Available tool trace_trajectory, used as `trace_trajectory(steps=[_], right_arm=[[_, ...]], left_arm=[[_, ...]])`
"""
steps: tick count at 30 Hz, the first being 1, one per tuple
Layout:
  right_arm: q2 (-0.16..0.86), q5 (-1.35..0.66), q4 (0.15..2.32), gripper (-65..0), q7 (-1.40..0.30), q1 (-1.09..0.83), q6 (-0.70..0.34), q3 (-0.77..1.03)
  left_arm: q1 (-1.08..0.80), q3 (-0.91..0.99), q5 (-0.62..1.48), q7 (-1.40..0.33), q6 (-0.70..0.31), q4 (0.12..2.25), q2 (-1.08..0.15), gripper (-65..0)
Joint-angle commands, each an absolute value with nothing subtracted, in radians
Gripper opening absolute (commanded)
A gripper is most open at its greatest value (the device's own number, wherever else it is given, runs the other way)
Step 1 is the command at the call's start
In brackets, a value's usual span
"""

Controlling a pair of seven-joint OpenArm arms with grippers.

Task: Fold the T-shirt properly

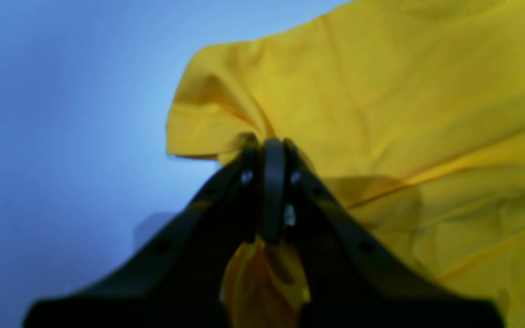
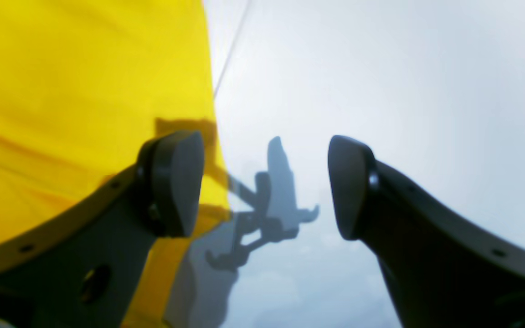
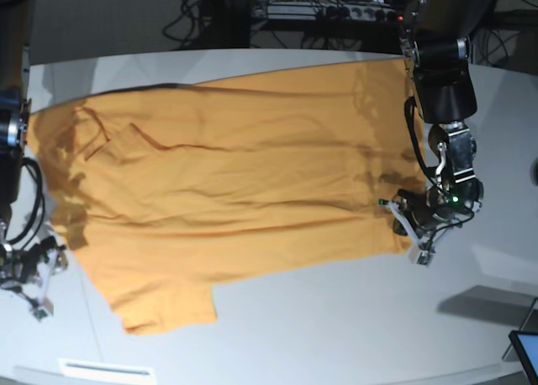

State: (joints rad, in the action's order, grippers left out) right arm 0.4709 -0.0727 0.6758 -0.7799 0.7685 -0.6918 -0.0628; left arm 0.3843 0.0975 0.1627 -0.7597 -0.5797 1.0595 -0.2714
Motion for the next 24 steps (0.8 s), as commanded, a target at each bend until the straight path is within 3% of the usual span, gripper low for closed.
trace_trajectory(steps=[1,19,24], right_arm=[[0.473,-0.084,0.69,-23.6,-0.771,0.794,-0.698,-0.058],[0.4,-0.084,0.453,-24.2,-0.684,0.808,-0.698,0.016],[0.39,-0.084,0.424,-30.9,-0.682,0.806,-0.698,0.018]], left_arm=[[0.406,0.099,0.17,-0.757,-0.584,1.076,-0.282,-65.0],[0.406,0.099,0.17,-0.757,-0.584,1.082,-0.282,-65.0],[0.378,0.099,0.17,-0.759,-0.584,1.13,-0.283,-65.0]])
